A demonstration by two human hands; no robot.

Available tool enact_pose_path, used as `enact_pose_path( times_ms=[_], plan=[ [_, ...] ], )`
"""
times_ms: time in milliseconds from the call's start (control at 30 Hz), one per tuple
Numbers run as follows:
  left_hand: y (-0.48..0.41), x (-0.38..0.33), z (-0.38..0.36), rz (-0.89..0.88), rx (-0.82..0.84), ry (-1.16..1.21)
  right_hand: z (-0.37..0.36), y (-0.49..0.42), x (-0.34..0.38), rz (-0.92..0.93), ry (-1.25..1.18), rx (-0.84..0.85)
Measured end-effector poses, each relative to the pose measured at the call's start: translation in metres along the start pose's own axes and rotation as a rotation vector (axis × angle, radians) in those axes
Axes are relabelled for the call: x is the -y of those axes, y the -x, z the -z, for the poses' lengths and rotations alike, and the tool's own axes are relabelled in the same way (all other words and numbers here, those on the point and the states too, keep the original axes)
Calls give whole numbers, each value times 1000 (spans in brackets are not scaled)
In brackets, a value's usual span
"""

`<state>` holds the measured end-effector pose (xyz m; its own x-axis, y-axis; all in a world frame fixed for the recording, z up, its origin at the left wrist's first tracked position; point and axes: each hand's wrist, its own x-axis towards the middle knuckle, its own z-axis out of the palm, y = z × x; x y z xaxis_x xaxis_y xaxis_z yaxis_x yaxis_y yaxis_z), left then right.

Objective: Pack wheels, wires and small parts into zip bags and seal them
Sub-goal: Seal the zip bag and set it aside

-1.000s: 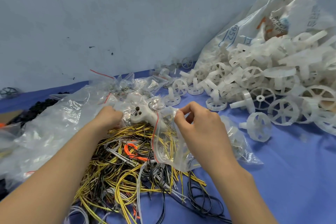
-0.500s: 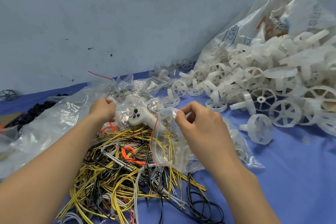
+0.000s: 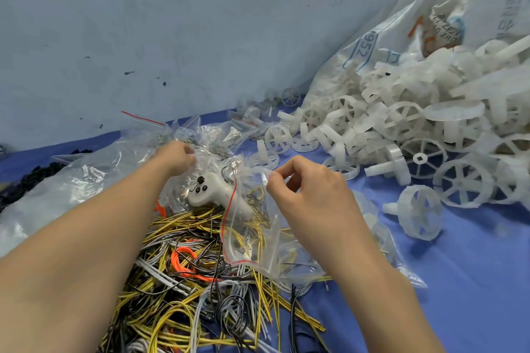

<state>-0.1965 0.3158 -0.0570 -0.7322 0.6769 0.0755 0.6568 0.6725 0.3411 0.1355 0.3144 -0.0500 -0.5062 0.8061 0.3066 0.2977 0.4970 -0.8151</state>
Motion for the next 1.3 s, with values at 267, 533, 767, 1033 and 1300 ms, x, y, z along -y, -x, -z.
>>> enact_pose_path(
  times_ms=[267,533,767,1033,1300],
  plan=[
    [-11,-5,32,137,-416,250,-1,-2,-1,3,-15,-12],
    [65,-40,108,61,-389,1263,1,5,5,3,10,-28],
    [205,-41,97,225,-42,1888,7,18,11,-10,41,-75],
    [245,-59,64,511,284,2268,6,28,5,45,112,-90],
    [253,-96,49,409,186,2263,4,21,9,-19,1,-117]
  ],
)
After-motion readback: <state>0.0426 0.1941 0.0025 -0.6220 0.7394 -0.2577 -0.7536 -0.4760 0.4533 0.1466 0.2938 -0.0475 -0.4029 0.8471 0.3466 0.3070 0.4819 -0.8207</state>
